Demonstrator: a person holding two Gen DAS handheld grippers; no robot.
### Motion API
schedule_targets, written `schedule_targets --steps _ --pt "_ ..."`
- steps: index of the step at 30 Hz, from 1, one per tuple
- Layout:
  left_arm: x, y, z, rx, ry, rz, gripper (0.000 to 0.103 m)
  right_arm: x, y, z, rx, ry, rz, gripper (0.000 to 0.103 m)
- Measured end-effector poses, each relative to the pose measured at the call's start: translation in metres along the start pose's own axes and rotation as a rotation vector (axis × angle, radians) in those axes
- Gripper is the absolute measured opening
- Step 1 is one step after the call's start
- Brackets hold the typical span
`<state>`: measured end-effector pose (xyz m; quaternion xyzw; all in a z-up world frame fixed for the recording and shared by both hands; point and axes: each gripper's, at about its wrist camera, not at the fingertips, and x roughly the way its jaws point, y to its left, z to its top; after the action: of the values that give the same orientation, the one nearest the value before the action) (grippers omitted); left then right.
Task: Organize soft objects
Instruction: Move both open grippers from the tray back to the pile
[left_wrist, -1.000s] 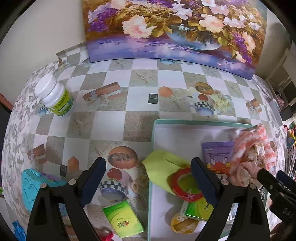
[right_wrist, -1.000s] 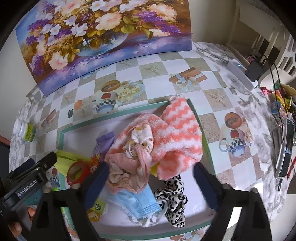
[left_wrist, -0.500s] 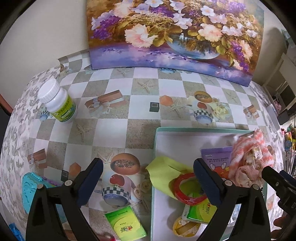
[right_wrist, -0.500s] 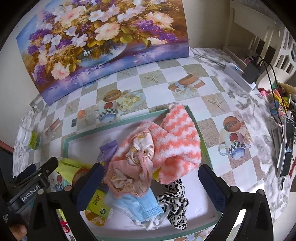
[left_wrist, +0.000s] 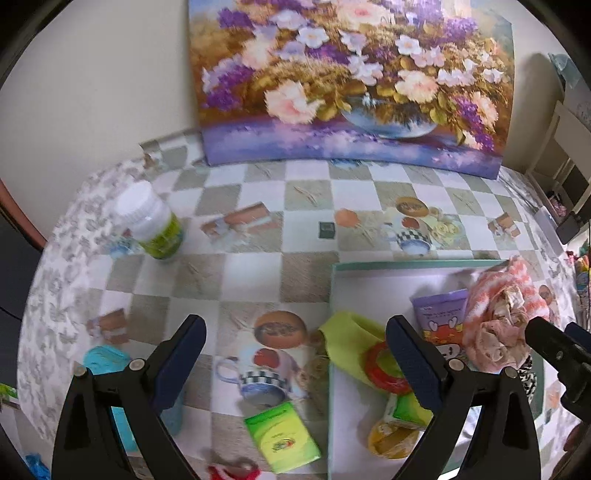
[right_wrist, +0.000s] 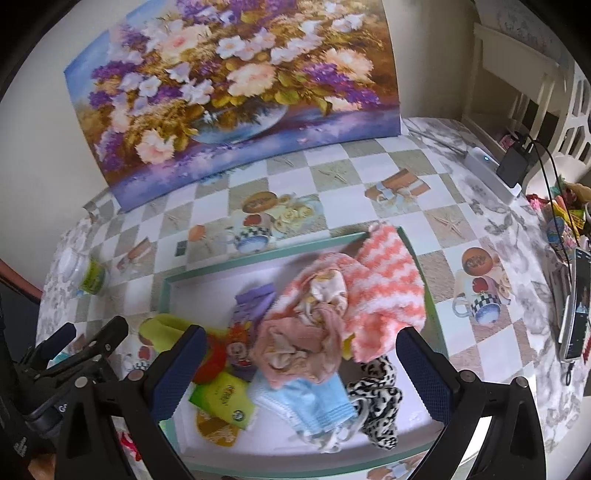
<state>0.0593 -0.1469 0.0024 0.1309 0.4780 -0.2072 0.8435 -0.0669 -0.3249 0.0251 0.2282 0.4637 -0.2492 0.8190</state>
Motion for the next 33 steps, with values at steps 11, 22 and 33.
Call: schedule_targets --steps 11,22,33 --pt "-0.018 0.016 -0.018 -0.077 -0.05 -0.016 0.098 -0.023 0.013 -0.015 -0.015 -0.107 0.008 0.103" --pt "-0.015 0.024 -0.044 -0.077 0.034 0.012 0.098 -0.024 0.027 -0.042 -0.042 -0.082 0.013 0.103" --pt "-0.014 0.055 -0.079 -0.192 0.178 0.006 0.098 -0.016 0.048 -0.074 -0.088 0.026 0.032 0.103"
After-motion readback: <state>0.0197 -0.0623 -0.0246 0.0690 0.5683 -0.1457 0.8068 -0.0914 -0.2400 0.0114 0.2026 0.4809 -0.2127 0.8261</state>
